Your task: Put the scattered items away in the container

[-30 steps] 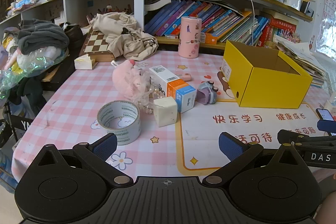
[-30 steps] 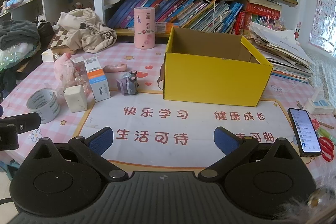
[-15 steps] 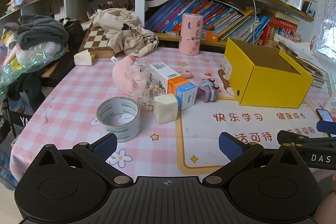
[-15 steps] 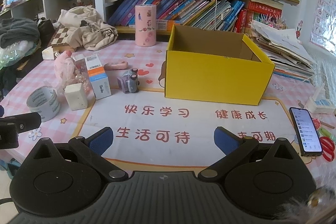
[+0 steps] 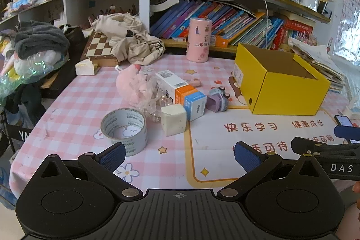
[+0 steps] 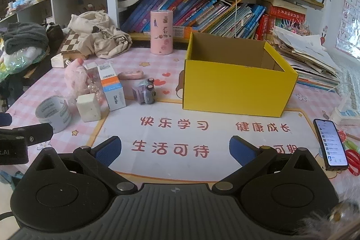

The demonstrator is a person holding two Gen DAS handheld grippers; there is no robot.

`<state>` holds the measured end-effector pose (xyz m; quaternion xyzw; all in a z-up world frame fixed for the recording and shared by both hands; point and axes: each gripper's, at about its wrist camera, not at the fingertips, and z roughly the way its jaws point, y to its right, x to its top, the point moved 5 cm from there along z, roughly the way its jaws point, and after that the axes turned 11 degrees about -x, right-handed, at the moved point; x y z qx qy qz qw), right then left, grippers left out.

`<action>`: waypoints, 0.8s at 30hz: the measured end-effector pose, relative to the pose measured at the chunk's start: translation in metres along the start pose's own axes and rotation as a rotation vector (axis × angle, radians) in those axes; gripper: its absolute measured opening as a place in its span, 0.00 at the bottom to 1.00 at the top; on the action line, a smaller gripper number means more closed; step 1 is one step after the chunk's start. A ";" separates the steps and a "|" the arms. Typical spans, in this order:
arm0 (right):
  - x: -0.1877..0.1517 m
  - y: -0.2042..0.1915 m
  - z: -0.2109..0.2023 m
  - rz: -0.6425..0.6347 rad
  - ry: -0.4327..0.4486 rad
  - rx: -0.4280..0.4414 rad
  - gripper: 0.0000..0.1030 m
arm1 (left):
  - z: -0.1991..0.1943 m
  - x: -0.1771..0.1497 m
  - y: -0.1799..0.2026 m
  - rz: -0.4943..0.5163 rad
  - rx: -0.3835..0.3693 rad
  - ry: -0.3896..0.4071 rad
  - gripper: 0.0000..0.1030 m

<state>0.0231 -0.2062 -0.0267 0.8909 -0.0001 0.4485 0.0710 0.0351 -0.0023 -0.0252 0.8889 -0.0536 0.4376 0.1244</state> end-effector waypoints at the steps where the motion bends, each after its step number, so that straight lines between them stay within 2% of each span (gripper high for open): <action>1: 0.000 0.000 0.000 -0.002 0.003 -0.001 1.00 | 0.000 0.000 0.000 -0.003 -0.008 0.001 1.00; 4: 0.002 -0.002 0.001 -0.014 0.012 -0.007 1.00 | 0.000 0.001 -0.002 -0.020 -0.037 0.009 1.00; 10: 0.010 -0.007 0.008 -0.050 0.031 0.002 1.00 | 0.002 0.005 -0.005 -0.029 -0.031 0.019 1.00; 18: 0.024 -0.015 0.022 -0.093 0.058 0.047 1.00 | 0.009 0.012 -0.005 -0.025 0.021 0.018 1.00; 24: 0.041 -0.022 0.037 -0.154 0.096 0.112 1.00 | 0.020 0.021 -0.006 -0.070 0.049 0.027 1.00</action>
